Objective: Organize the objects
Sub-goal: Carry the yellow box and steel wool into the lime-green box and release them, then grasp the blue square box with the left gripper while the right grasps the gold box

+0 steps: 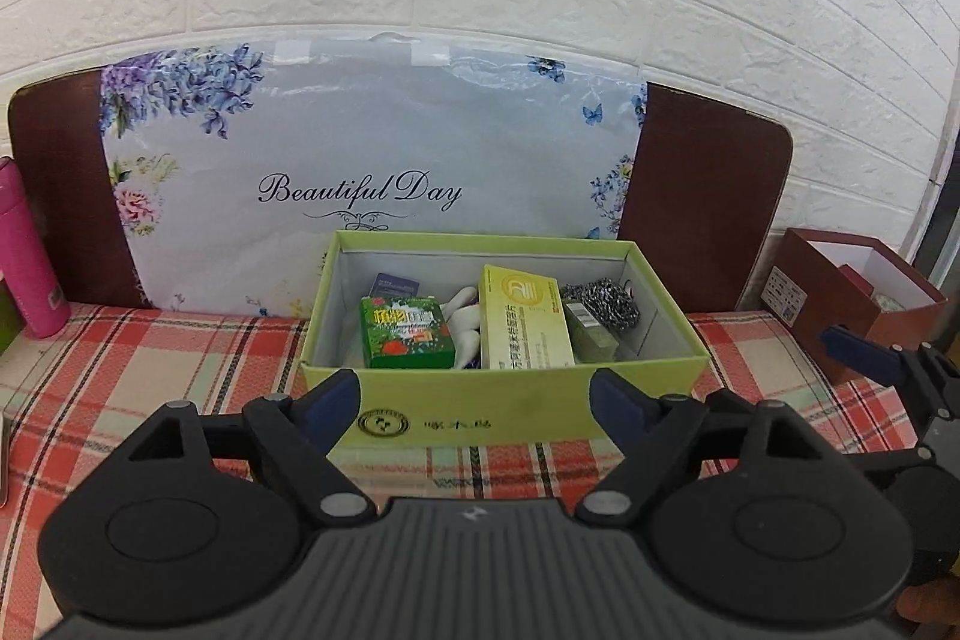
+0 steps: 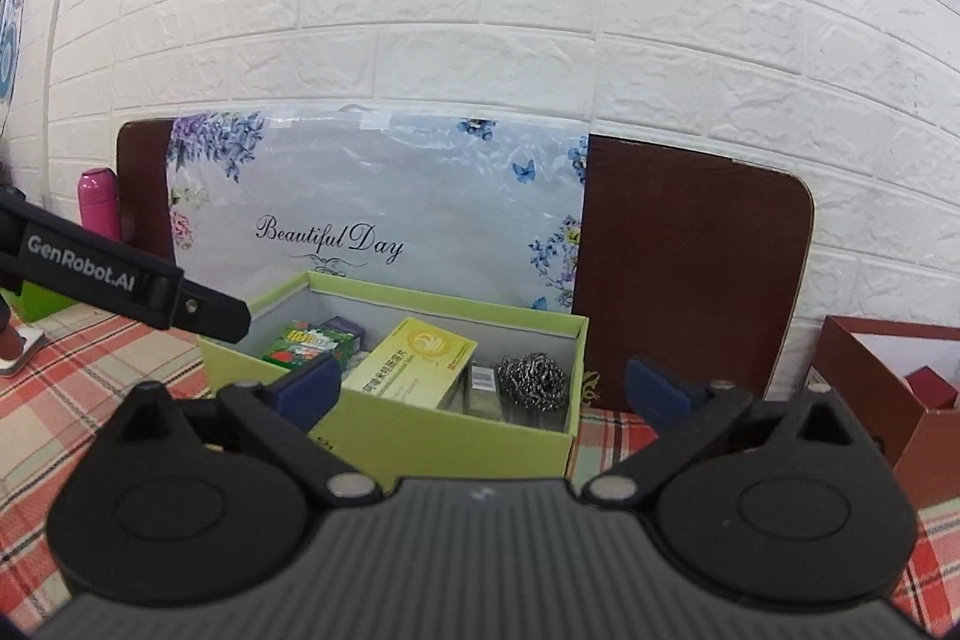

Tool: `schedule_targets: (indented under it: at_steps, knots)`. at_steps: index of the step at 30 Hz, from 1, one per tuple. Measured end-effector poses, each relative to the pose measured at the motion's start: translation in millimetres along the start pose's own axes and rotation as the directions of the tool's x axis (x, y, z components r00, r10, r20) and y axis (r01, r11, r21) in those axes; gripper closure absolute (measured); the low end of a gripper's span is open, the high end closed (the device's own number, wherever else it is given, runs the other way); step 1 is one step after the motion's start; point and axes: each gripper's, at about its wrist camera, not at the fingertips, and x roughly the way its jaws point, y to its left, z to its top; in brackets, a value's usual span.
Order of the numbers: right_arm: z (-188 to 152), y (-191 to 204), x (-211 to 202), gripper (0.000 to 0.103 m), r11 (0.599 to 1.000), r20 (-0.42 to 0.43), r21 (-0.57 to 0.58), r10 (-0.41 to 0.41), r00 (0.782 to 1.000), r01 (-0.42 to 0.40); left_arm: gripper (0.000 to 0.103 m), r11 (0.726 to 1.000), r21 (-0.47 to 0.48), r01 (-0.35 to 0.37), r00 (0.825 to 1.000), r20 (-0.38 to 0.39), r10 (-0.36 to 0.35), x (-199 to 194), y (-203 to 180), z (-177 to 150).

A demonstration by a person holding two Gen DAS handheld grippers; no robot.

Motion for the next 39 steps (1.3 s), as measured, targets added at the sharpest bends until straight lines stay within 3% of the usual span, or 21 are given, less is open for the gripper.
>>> schedule_targets:
  at_steps: [4,10,19,30,39]
  knots:
    - [-17.2,6.7,-32.7,0.000,1.000,-0.014,0.028,0.002,1.000,-0.001,0.016,1.000,0.019,0.013,0.999,-0.032,-0.012,-22.2,-5.0,-23.4]
    - [-45.6,17.2,-70.6,0.000,0.997,-0.041,0.080,0.002,0.999,0.001,0.016,1.000,0.016,-0.023,0.998,-0.062,0.024,-39.7,-6.8,-58.8]
    - [-83.5,30.2,-93.5,0.000,0.992,-0.105,0.123,-0.015,0.994,0.028,0.016,0.998,-0.029,-0.055,0.989,-0.141,0.050,-40.7,1.5,-94.3]
    - [-114.8,38.7,-90.1,0.000,0.983,-0.203,0.179,-0.009,0.979,0.046,0.016,0.994,-0.089,-0.064,0.978,-0.206,0.045,-39.3,19.5,-119.7]
    - [-117.4,47.9,-40.4,0.002,0.953,-0.328,0.291,0.018,0.944,0.083,0.016,0.992,-0.114,-0.052,0.972,-0.234,0.024,-35.9,26.7,-124.9]
